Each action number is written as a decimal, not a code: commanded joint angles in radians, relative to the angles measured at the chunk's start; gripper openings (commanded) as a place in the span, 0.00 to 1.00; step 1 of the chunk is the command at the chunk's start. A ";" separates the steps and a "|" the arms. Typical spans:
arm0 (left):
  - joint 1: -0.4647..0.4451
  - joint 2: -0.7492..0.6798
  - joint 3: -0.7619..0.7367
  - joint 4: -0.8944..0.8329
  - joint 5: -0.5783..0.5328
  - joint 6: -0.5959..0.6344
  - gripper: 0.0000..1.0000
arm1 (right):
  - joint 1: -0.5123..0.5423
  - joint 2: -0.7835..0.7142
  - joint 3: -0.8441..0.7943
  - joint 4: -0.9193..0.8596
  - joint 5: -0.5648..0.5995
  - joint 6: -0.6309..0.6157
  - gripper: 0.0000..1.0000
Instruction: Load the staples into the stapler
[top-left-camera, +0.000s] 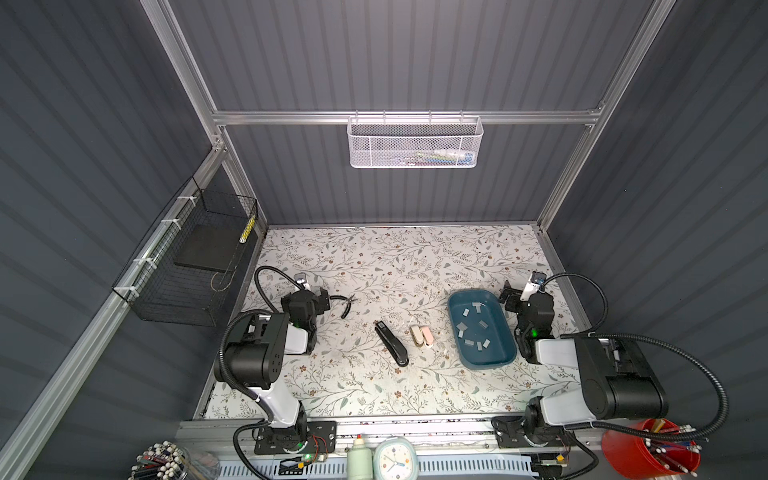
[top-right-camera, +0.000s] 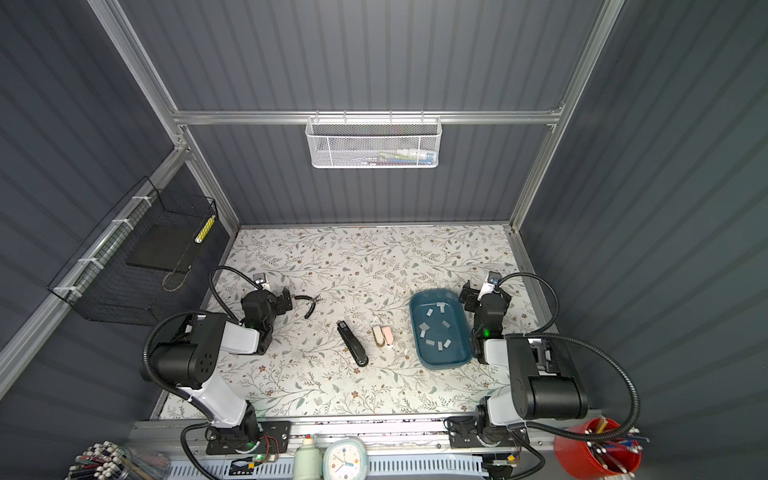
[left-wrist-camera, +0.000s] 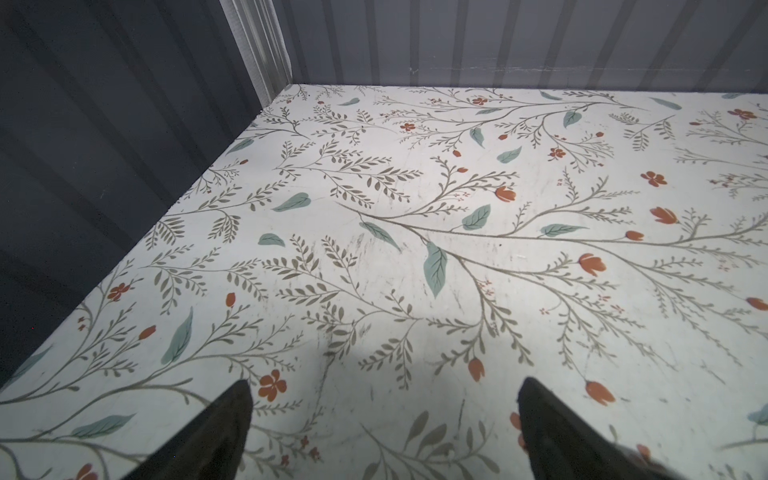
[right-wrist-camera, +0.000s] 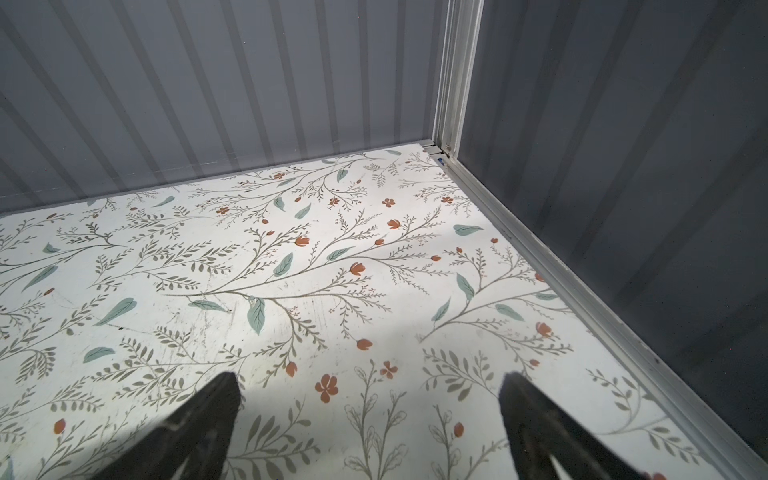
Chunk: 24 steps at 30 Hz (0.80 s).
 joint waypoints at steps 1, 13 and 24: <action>-0.005 0.008 0.018 -0.001 -0.015 0.012 1.00 | 0.008 0.001 -0.008 0.041 -0.012 -0.019 0.99; -0.010 -0.059 0.084 -0.169 -0.068 0.005 1.00 | 0.035 -0.094 -0.024 -0.004 -0.007 -0.057 0.99; -0.016 -0.456 0.170 -0.613 -0.050 -0.277 1.00 | 0.029 -0.496 0.074 -0.511 0.084 0.142 0.99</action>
